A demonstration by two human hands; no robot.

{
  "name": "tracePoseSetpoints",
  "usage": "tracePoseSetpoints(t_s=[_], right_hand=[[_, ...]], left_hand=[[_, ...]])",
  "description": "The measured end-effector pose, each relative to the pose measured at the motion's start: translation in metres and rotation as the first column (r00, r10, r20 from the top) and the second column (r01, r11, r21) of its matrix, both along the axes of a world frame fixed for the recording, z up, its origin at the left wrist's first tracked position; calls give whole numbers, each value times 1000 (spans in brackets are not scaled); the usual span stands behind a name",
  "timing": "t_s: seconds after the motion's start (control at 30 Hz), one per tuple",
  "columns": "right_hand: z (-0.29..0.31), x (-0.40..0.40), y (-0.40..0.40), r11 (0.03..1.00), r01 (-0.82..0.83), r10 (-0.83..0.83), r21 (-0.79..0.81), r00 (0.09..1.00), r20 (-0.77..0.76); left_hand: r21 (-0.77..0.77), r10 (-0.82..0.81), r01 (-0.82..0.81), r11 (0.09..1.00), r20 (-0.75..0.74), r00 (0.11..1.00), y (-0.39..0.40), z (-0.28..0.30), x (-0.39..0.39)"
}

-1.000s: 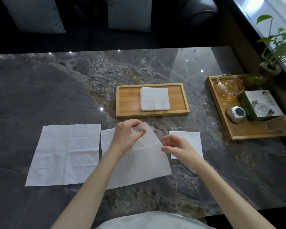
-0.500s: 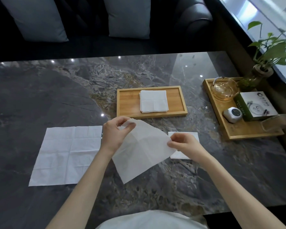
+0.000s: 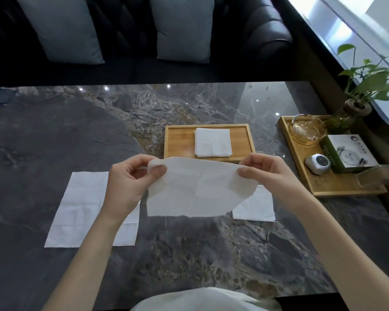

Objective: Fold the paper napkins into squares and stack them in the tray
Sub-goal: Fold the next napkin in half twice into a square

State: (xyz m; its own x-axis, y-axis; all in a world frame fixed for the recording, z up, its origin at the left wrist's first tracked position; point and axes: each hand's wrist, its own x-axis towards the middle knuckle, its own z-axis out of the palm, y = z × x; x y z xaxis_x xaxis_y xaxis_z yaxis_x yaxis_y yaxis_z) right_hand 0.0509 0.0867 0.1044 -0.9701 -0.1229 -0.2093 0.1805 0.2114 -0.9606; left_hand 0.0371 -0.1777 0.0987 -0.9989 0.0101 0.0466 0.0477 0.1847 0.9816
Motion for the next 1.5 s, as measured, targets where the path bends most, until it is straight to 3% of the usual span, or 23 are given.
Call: tracePoseSetpoints(t_s=[0.23,0.57,0.83,1.2,1.5], right_hand=[[13,-4,-7,999,-33,33,-38,999,-12],[-60,-36,-14,994,39,-47,99,995,84],[-96,-49,-23,961,74,-109,267,987,118],[-80,-24,-21,966,37,-27,256,999,-44],[-92,25,-26,931,-21,72,365,990,-125]], left_hand=[[23,-21,21,1000,3,1000,-9,15,3],[-122,-20,46,991,211,977,-17,-52,-27],[-262,5,71,963,277,961,-19,-78,-39],[-293,-25,103,951,257,966,-28,-68,-20],[-397,-44,160,904,287,957,-37,-78,21]])
